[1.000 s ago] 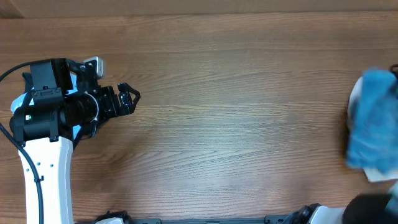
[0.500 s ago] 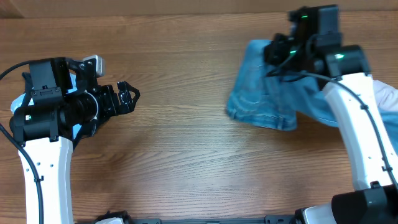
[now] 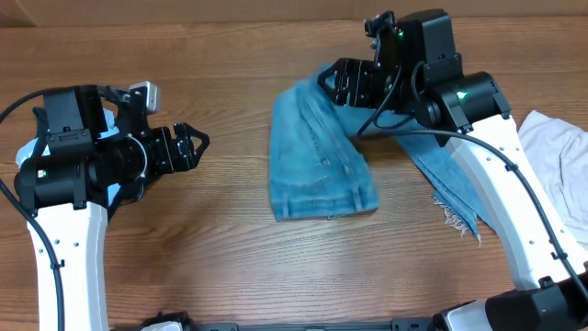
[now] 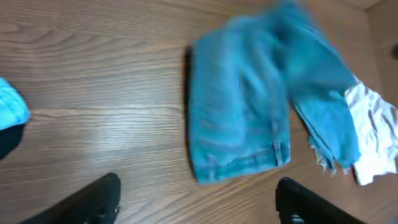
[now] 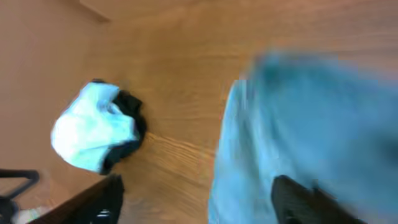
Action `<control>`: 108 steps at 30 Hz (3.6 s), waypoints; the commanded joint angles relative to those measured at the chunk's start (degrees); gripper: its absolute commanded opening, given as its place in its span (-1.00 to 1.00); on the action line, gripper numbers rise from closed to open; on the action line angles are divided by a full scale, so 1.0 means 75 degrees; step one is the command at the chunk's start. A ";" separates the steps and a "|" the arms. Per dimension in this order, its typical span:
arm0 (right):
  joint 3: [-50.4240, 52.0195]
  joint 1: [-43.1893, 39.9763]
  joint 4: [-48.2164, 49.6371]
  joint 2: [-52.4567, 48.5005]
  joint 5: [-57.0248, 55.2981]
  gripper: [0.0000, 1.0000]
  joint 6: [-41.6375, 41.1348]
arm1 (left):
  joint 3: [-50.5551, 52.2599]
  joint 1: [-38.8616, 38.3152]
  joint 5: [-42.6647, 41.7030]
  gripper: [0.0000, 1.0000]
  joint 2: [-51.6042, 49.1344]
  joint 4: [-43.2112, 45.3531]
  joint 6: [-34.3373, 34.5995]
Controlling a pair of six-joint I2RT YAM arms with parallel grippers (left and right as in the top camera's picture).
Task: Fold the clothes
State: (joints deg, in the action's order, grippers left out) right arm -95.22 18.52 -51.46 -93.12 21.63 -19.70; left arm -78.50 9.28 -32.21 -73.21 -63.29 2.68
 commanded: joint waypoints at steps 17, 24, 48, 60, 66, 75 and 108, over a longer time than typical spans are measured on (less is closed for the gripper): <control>0.0930 -0.0618 -0.2127 -0.1096 -0.1874 0.68 -0.0175 | 0.0883 -0.3806 0.1961 0.32 -0.2052 0.0102 -0.1128; 0.0930 -0.1839 -0.2238 -0.0516 -0.1268 0.70 0.0291 | 0.0959 -0.3908 0.1897 0.25 -0.4296 0.0530 -0.0697; 0.0933 -0.2037 -0.2419 -0.0385 -0.1279 0.72 0.0493 | -0.2177 -0.2978 0.2078 -0.92 -0.4004 -0.0734 0.0906; 0.0938 -0.2037 -0.2436 -0.0393 -0.1364 0.76 0.0487 | -0.4214 -0.1338 0.4829 -0.92 -0.3022 -0.0933 0.0140; 0.0938 -0.2040 -0.2162 -0.0525 -0.1944 0.85 0.0487 | -0.4660 -0.1332 0.4893 -0.92 -0.2996 -0.0968 -0.0157; 0.0941 -0.2037 -0.2148 -0.0583 -0.2081 0.86 0.0490 | -0.7423 -0.1341 0.3960 -0.92 -0.2669 -0.1807 -0.0632; 0.4421 -0.4229 0.1070 -0.1425 -0.1119 0.57 0.0239 | -0.8087 -0.1454 0.4095 -0.90 -0.2917 -0.2617 -0.0650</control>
State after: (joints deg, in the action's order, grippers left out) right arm -64.60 -13.74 -46.22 -104.12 6.15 -19.29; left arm -137.99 -1.50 -1.23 -95.92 -83.72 -1.89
